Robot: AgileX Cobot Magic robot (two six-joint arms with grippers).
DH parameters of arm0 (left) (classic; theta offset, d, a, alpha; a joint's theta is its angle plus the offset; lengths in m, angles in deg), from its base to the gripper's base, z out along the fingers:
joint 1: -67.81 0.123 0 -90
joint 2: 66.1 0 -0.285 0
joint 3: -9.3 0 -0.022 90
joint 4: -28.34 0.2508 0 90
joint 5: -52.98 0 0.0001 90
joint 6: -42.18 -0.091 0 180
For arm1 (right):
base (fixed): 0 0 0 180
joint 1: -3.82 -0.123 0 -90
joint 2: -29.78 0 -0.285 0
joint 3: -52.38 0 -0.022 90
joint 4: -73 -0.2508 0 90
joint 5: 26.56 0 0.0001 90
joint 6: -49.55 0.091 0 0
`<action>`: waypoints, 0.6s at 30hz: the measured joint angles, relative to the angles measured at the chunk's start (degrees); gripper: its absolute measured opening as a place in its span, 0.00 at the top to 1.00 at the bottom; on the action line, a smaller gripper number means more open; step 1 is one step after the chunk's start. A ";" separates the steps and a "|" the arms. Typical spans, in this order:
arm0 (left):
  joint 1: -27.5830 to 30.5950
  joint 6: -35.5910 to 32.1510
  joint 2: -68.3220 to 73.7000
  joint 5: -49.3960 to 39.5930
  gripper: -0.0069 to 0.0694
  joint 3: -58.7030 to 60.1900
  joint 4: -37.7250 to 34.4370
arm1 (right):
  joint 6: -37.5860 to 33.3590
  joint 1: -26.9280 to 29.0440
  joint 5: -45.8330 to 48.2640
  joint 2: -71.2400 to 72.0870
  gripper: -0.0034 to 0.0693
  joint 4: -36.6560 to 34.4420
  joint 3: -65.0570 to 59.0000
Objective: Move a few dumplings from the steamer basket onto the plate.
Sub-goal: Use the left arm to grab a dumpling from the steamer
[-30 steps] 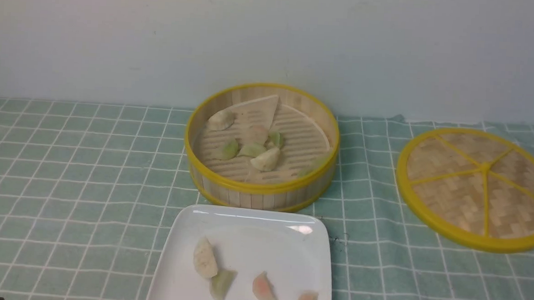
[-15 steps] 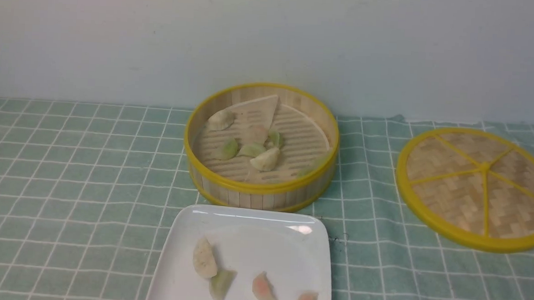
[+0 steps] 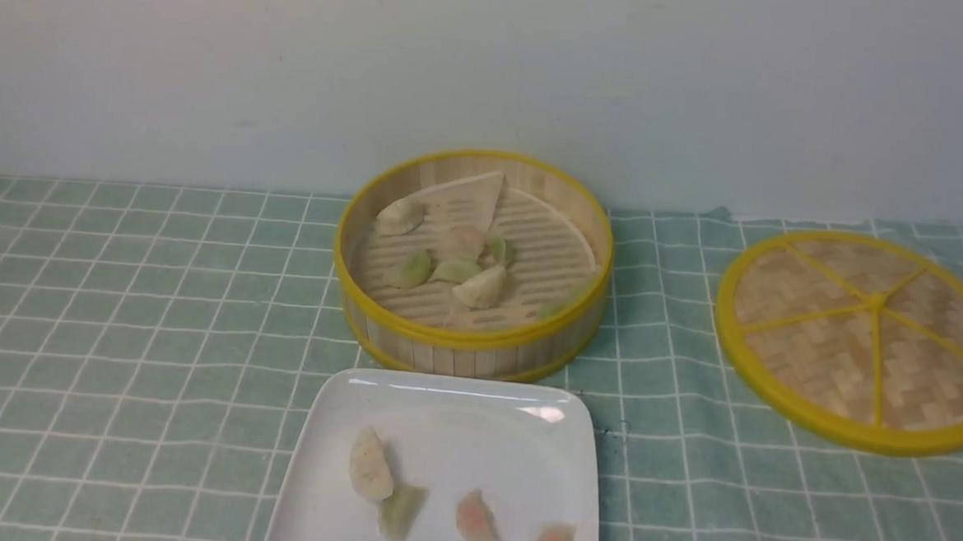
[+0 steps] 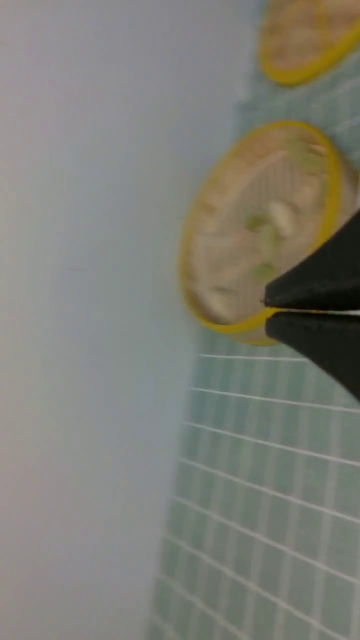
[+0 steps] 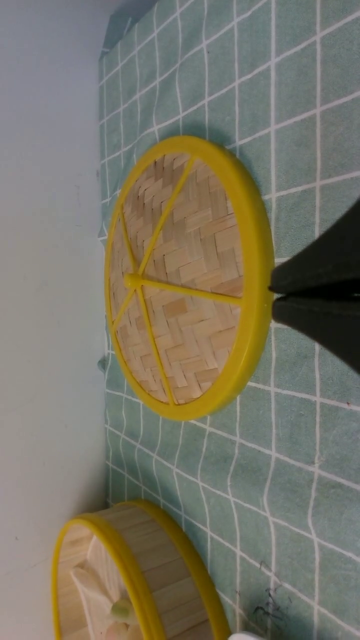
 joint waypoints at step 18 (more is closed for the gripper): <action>-13.33 -20.92 62.24 -21.23 0.92 -44.47 -0.63 | 0.00 0.00 0.05 0.00 0.97 0.00 0.00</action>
